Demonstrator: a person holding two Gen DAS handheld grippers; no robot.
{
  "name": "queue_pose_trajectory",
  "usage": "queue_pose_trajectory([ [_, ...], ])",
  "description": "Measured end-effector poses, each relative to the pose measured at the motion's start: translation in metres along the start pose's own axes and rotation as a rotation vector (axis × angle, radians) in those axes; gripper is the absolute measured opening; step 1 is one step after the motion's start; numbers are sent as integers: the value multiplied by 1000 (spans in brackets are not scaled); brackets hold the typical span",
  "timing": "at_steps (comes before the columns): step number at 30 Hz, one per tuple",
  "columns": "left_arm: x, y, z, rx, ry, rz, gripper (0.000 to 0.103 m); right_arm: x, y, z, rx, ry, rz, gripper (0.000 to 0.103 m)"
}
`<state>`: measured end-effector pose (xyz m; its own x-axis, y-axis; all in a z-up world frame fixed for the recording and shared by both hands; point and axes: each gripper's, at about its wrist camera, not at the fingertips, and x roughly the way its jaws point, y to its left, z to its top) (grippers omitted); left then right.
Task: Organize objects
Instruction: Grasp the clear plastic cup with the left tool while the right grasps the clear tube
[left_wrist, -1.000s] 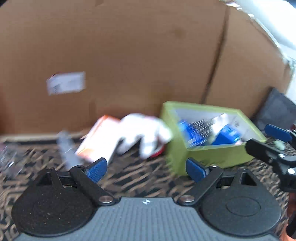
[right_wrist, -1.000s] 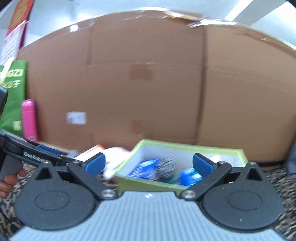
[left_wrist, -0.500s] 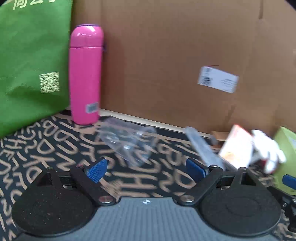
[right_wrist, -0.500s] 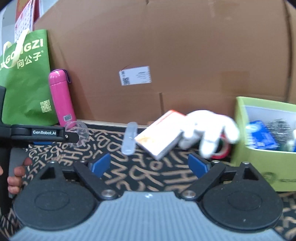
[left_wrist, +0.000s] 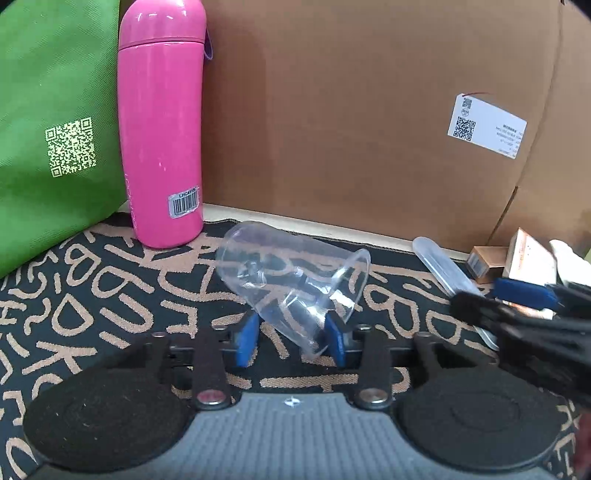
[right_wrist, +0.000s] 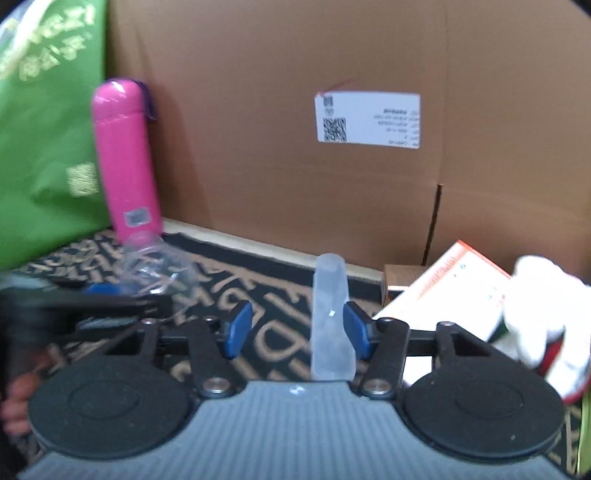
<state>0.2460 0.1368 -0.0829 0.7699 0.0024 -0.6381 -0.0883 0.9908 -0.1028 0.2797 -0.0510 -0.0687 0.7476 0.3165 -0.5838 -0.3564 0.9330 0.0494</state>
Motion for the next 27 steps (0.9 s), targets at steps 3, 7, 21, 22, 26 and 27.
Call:
queue_pose_trajectory([
  [3,-1,6,1,-37,-3,8,46,25,2,5,-39,52,-41,54],
  [7,1,13,4,-77,-10,6,50,39,-7,5,19,77,-52,36],
  [21,-35,-20,-19,83,30,-147,6,-80,-15,-63,0,82,20,26],
  [22,-39,-28,-22,113,33,-167,6,-94,-19,-67,4,82,10,26],
  [26,-52,-62,-39,198,51,-270,6,-141,-37,-90,20,72,-46,26],
  [27,-60,-72,-44,218,52,-291,6,-149,-42,-95,29,73,-59,26],
])
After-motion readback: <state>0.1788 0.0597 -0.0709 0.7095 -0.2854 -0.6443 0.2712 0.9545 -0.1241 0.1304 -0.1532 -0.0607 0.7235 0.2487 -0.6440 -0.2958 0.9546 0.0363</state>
